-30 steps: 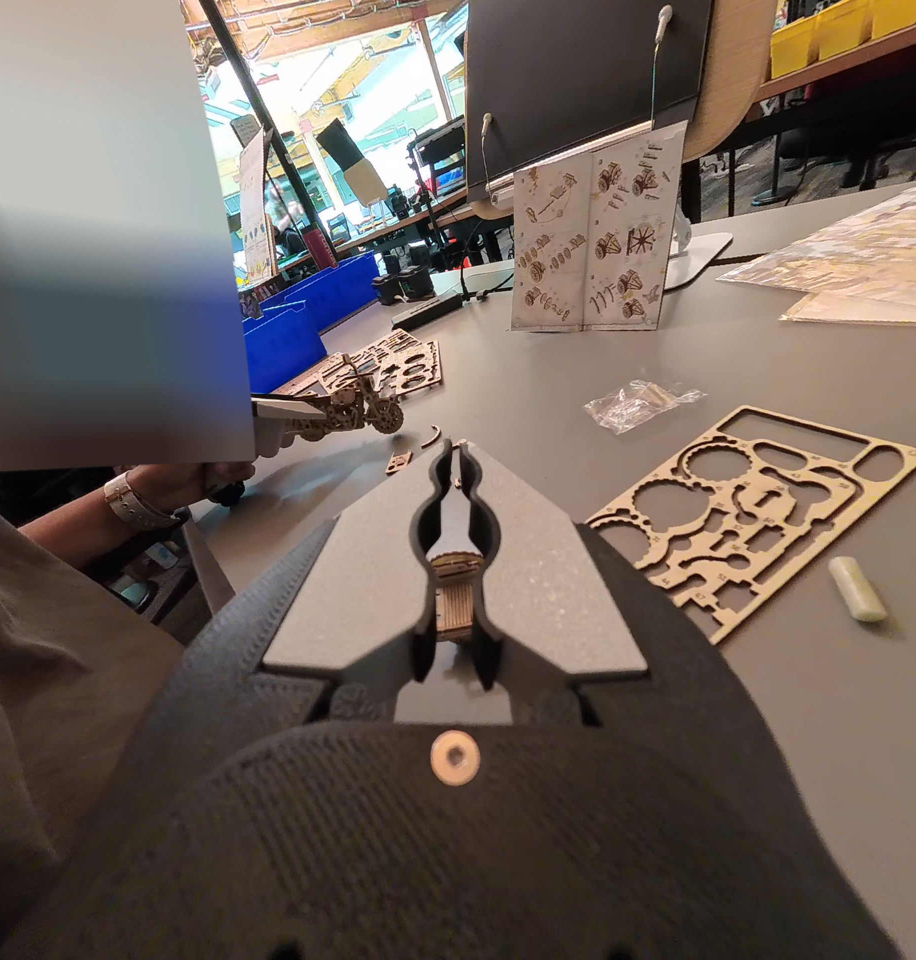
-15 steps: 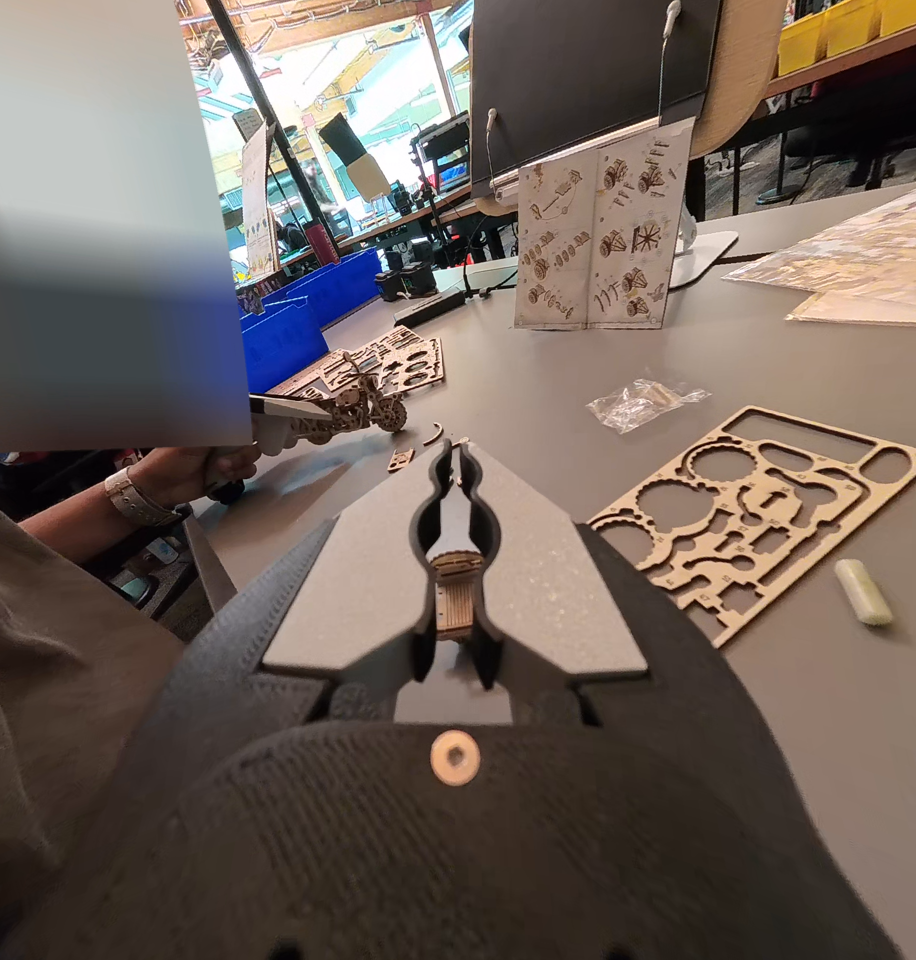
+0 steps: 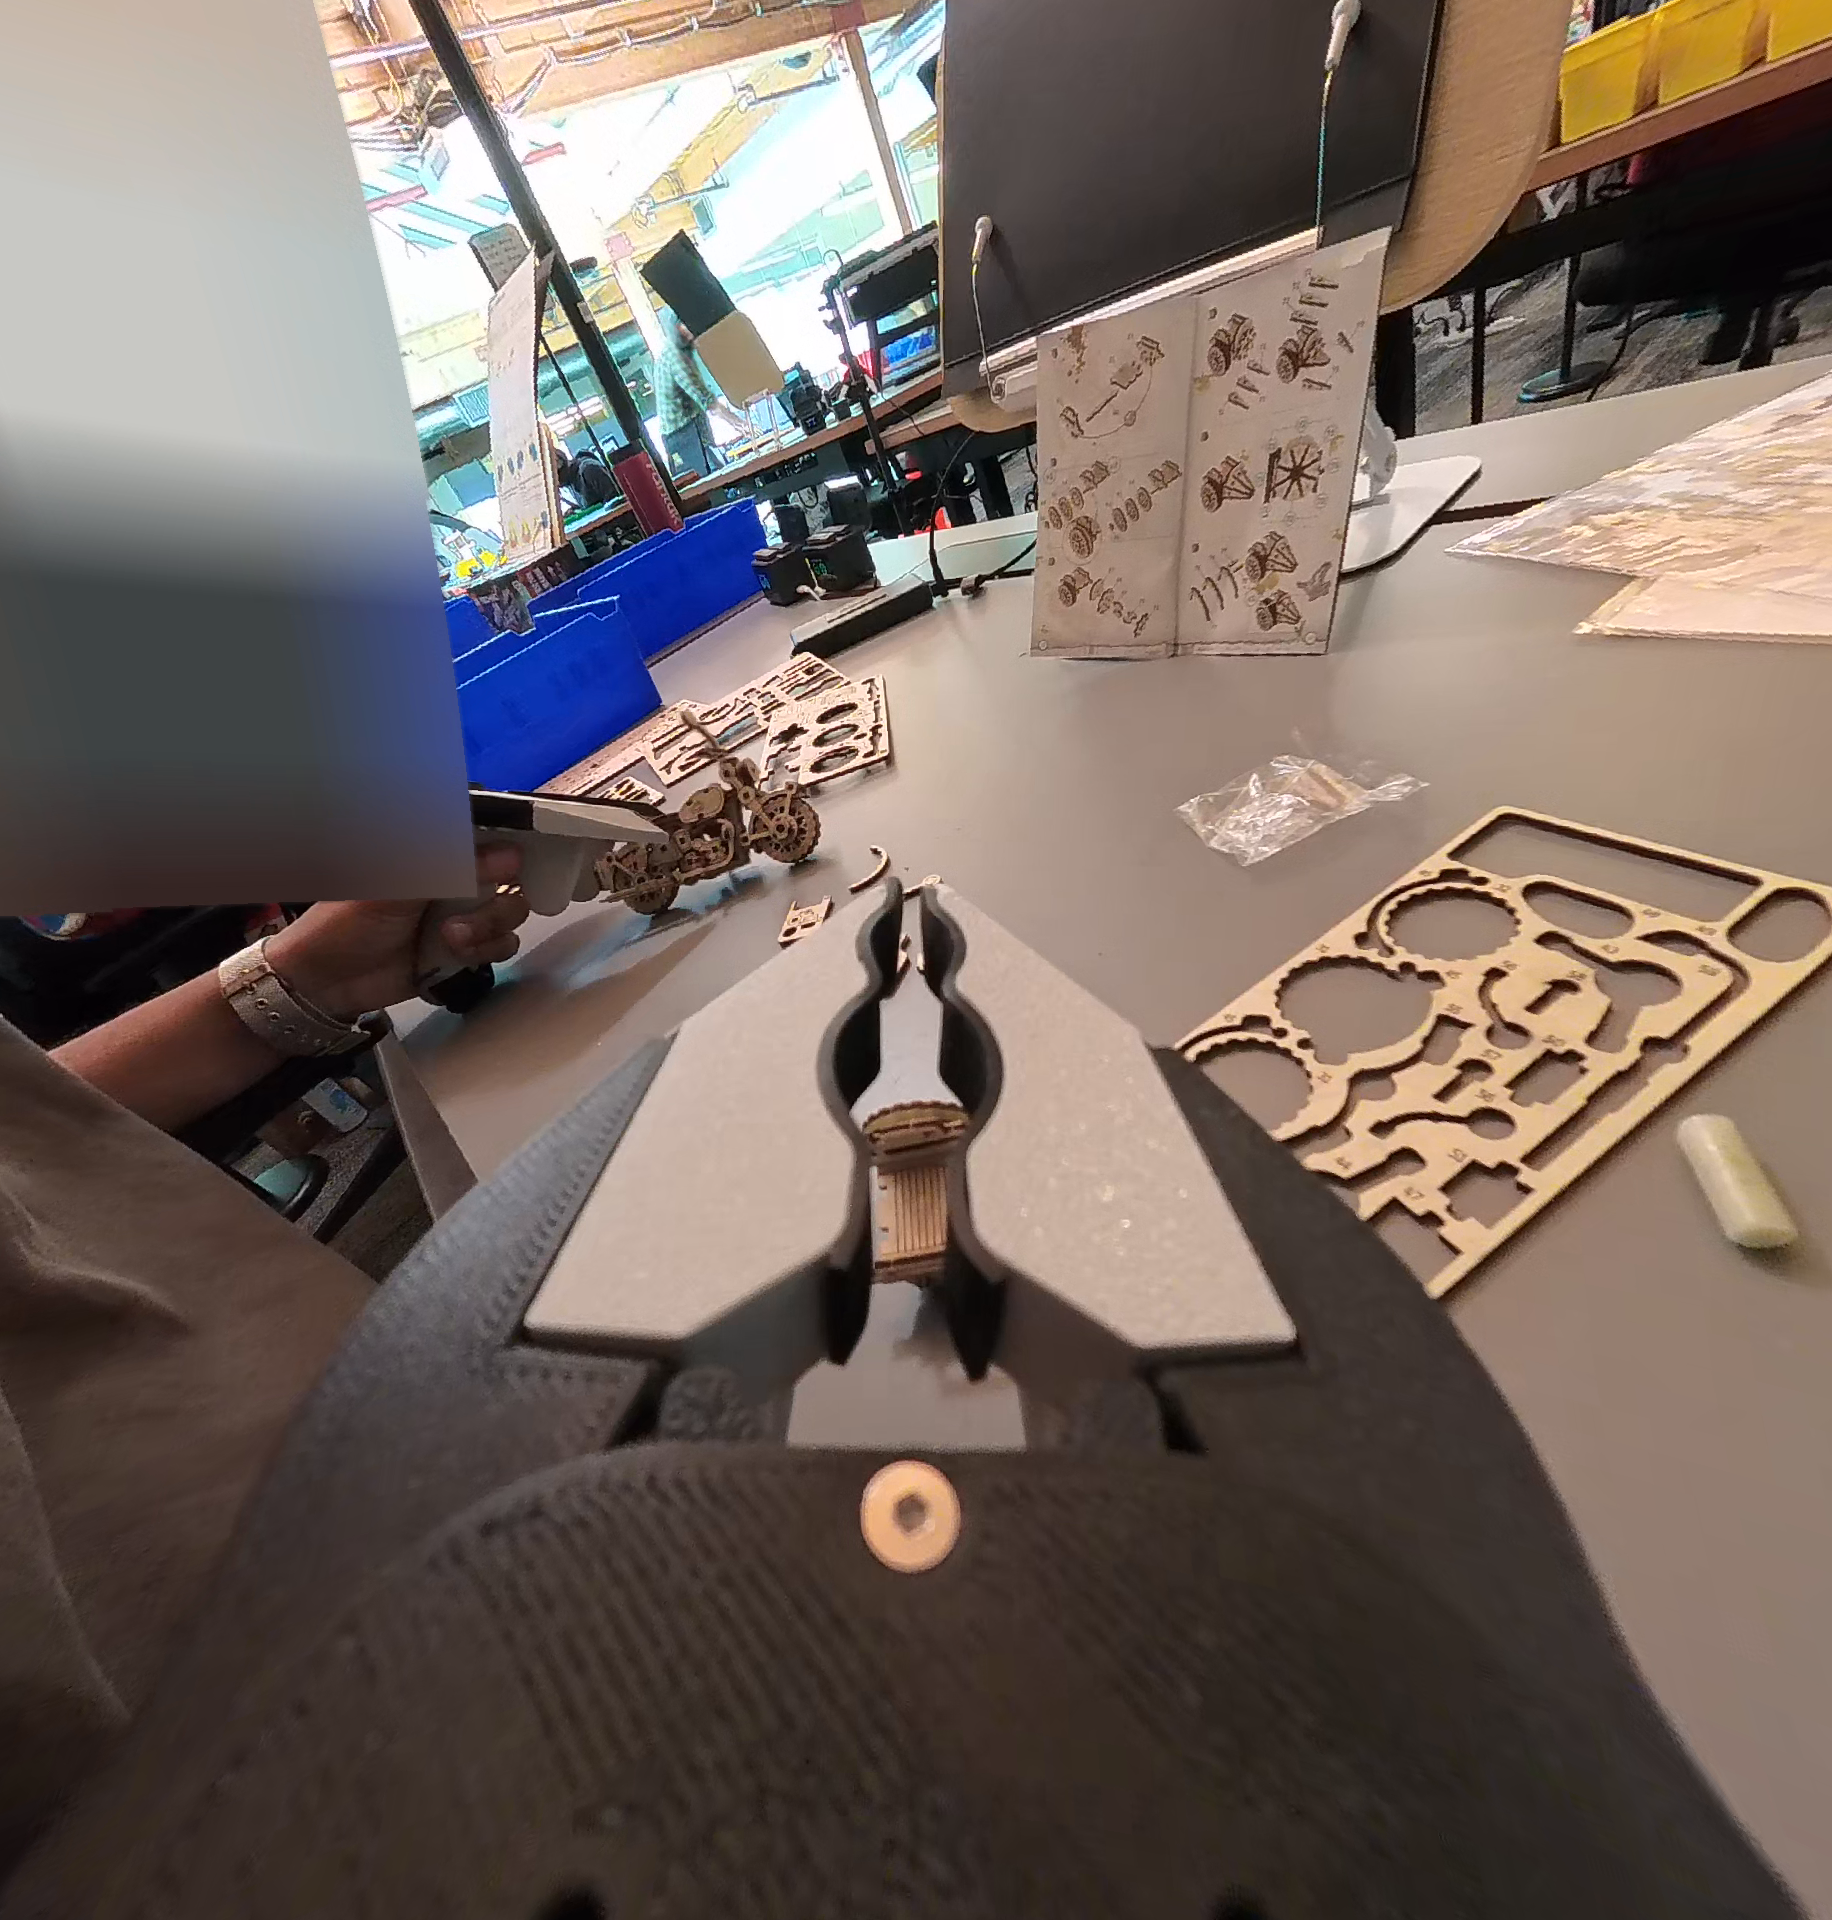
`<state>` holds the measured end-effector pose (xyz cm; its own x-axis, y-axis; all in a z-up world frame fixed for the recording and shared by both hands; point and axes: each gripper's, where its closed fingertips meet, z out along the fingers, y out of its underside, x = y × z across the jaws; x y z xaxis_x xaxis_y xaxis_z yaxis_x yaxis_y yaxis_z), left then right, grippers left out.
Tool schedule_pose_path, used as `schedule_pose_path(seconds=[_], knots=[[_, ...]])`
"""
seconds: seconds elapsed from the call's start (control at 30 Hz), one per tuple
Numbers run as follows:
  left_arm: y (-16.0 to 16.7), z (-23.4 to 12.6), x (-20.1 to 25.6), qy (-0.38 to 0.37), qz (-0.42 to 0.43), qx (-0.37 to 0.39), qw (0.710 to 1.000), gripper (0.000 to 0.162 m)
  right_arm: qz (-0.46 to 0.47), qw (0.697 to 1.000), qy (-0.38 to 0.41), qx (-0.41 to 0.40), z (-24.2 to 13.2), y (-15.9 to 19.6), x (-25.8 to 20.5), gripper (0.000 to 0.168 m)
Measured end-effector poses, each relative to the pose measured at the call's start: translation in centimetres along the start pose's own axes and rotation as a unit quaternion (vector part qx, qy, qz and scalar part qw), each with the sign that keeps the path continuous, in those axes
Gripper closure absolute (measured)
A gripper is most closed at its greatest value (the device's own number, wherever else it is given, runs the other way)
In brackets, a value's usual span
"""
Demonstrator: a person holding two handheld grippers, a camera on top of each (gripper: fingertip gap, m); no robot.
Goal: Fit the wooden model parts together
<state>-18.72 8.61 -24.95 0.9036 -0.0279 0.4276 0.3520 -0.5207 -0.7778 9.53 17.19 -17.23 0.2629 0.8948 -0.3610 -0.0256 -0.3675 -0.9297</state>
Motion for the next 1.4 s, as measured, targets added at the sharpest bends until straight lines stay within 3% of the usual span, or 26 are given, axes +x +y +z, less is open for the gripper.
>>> schedule_pose_path(seconds=[0.3,0.47,0.63,0.73,0.8,0.9,0.97,1.1,1.23,1.33,1.4], knots=[[-0.1,-0.1,-0.1,-0.001,-0.003,0.004,1.0,0.125,0.001,1.0,0.0,-0.001,0.0,0.0,0.0,0.167],[-0.2,-0.1,-0.1,0.0,-0.006,0.007,1.0,0.114,0.002,1.0,-0.001,-0.001,0.0,0.0,0.0,0.167],[-1.2,-0.6,-0.1,-0.004,-0.002,0.038,0.999,0.095,0.001,1.0,-0.001,-0.001,0.0,0.1,0.0,0.167],[-4.2,-2.6,0.6,-0.008,0.024,0.133,0.991,0.062,0.001,1.0,-0.001,-0.001,0.0,0.1,0.0,0.167],[-5.3,-3.8,1.0,-0.024,0.069,0.169,0.983,0.051,0.002,1.0,-0.001,-0.001,0.0,0.1,0.0,0.167],[-6.0,-4.6,1.7,-0.041,0.119,0.196,0.973,0.048,0.006,1.0,-0.002,-0.001,0.1,0.1,0.0,0.166],[-6.0,-4.7,1.5,-0.064,0.139,0.202,0.967,0.063,0.007,1.0,-0.003,-0.001,0.1,0.1,0.0,0.166],[-6.6,-5.7,0.1,-0.15,0.164,0.236,0.946,0.113,0.006,1.0,-0.003,-0.001,0.1,0.1,-0.1,0.167],[-7.1,-6.8,0.2,-0.203,0.197,0.28,0.917,0.138,0.007,1.0,-0.004,-0.001,0.1,0.1,-0.1,0.166],[-7.1,-7.1,0.1,-0.213,0.187,0.29,0.914,0.162,0.007,1.0,-0.005,-0.001,0.1,0.1,-0.1,0.166],[-7.0,-7.0,0.2,-0.187,0.162,0.288,0.925,0.162,0.006,1.0,-0.005,-0.001,0.1,0.1,-0.1,0.166]])
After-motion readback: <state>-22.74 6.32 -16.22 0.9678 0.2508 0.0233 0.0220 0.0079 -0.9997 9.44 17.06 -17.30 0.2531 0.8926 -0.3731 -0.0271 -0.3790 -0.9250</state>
